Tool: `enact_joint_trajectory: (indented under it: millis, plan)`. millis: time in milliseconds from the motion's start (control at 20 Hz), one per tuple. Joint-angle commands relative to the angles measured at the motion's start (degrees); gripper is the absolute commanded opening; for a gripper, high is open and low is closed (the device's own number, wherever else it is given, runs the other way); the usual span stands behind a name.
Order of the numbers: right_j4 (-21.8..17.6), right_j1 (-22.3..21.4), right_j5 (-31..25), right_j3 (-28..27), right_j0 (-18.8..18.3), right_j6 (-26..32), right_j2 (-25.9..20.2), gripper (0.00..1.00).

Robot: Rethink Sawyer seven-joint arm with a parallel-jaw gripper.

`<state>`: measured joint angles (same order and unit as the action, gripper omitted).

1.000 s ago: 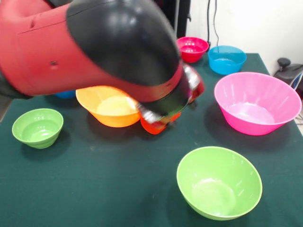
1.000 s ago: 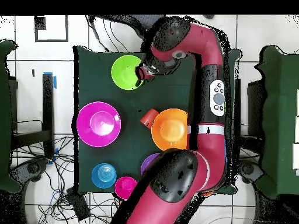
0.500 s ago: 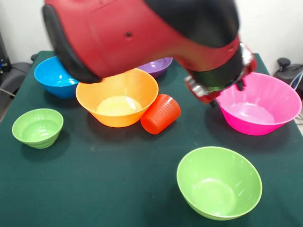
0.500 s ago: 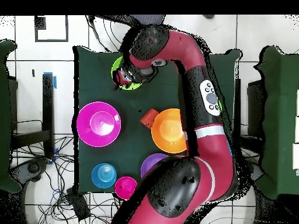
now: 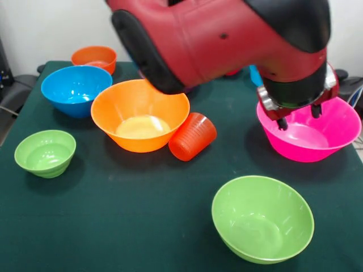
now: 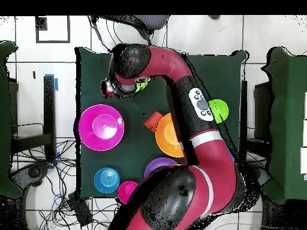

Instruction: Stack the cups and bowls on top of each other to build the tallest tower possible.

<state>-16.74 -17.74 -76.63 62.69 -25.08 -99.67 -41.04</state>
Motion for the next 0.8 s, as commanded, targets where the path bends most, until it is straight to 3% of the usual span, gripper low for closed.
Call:
enact_joint_trajectory:
  millis: [50,350,500,600,800]
  plan:
    - [-6.3,-3.2,12.2,12.6,2.9,-6.0,7.2,1.0]
    - [-12.4,-5.3,18.9,16.2,4.8,-4.3,10.8,1.0]
    - [-15.7,-5.2,20.6,15.3,6.1,-2.8,12.4,1.0]
    - [-14.6,-5.3,21.6,15.4,6.4,-5.3,13.0,1.0]
    - [-13.0,-4.0,18.7,13.7,5.1,2.5,9.7,1.0]
